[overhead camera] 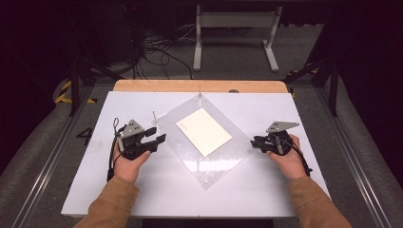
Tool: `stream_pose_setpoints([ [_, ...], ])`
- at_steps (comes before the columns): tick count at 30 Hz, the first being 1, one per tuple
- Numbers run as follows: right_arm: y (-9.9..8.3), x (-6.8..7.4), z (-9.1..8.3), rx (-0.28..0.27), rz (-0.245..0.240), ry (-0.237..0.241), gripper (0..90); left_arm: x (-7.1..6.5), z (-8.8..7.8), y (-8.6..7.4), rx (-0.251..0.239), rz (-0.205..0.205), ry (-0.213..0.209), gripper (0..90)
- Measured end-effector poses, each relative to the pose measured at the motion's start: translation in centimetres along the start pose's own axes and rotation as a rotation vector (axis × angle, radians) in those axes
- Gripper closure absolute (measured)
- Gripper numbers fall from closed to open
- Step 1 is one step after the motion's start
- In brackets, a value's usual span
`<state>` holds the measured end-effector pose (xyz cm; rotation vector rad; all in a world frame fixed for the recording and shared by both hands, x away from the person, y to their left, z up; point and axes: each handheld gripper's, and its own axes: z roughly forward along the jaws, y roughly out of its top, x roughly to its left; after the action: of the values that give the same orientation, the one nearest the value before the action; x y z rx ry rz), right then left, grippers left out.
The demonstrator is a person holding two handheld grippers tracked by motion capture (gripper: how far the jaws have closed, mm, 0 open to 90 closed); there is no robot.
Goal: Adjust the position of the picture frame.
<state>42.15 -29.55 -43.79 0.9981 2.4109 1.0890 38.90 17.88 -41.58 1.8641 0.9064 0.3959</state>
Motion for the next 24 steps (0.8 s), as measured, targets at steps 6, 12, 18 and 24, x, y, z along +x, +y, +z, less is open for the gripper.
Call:
stream_pose_setpoints([
  [6, -0.3, -0.3, 1.0, 0.019, -0.002, 0.025, 78.1, -0.3, -0.8, -1.2, -0.003, 0.004, -0.004, 50.2],
  [12, -0.4, -0.1, 0.9, 0.016, -0.025, 0.024, 83.3, -0.1, -0.6, -1.8, 0.025, 0.004, -0.017, 50.2],
  [18, -0.6, 2.0, 0.2, 0.068, -0.092, 0.098, 83.4, 0.2, -1.2, -2.6, 0.042, -0.013, -0.008, 49.9],
  [24, -1.6, 6.0, -0.8, 0.078, -0.177, 0.208, 83.4, 1.2, -1.8, -3.4, 0.066, -0.052, 0.001, 56.1],
])
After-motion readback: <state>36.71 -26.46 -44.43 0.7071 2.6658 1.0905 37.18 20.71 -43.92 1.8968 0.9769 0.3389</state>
